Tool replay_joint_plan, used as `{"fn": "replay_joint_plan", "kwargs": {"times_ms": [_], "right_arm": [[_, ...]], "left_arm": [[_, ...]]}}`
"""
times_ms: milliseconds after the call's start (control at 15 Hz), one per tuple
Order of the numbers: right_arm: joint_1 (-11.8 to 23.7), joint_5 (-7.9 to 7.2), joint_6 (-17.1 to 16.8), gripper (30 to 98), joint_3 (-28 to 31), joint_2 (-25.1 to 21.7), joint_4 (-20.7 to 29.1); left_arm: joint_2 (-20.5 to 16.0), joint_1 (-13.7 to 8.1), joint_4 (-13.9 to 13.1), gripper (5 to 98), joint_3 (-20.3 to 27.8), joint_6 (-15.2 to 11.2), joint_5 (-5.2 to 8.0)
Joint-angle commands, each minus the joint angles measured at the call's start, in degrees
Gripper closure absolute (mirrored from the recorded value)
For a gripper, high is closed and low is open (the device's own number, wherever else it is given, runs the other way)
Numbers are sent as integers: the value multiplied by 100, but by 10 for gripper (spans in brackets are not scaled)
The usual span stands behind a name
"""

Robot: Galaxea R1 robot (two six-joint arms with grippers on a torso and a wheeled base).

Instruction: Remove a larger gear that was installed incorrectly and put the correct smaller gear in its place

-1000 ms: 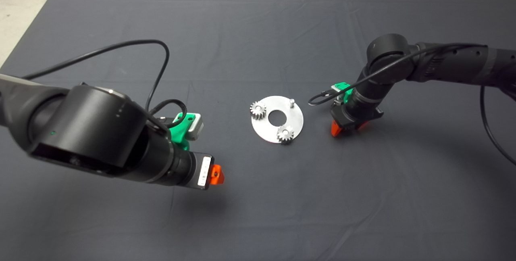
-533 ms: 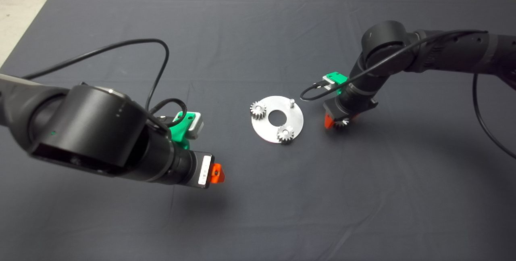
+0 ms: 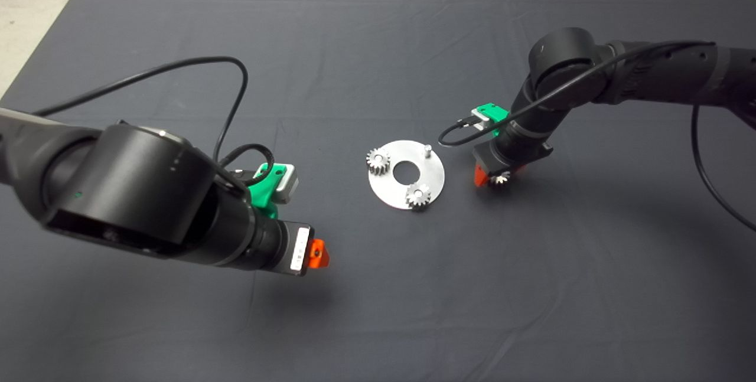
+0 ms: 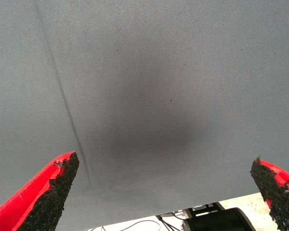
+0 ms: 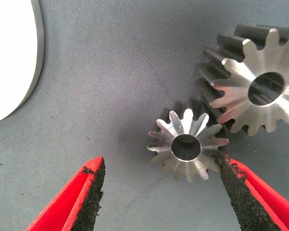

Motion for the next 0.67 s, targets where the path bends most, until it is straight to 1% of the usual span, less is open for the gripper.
{"fn": "replay_joint_plan", "kwargs": {"times_ms": [0, 67, 133, 200, 333, 400, 600], "right_arm": [[165, -655, 17, 648, -119, -83, -188], [149, -646, -32, 648, -222, -183, -173], [149, -651, -61, 648, -565, -205, -148], [149, -655, -87, 648, -855, -214, -14], [158, -655, -214, 648, -958, -223, 505], [158, -655, -219, 648, -945, -213, 613], [158, -655, -219, 648, -962, -168, 638]], "left_arm": [[-4, -17, 61, 115, 61, 25, 81], [-4, -17, 61, 115, 61, 25, 81], [0, -15, 61, 115, 65, 25, 81], [5, -15, 61, 115, 35, 25, 81], [5, -15, 61, 115, 17, 25, 81], [5, -24, 61, 115, 17, 25, 81], [-4, -15, 61, 115, 17, 30, 90]]}}
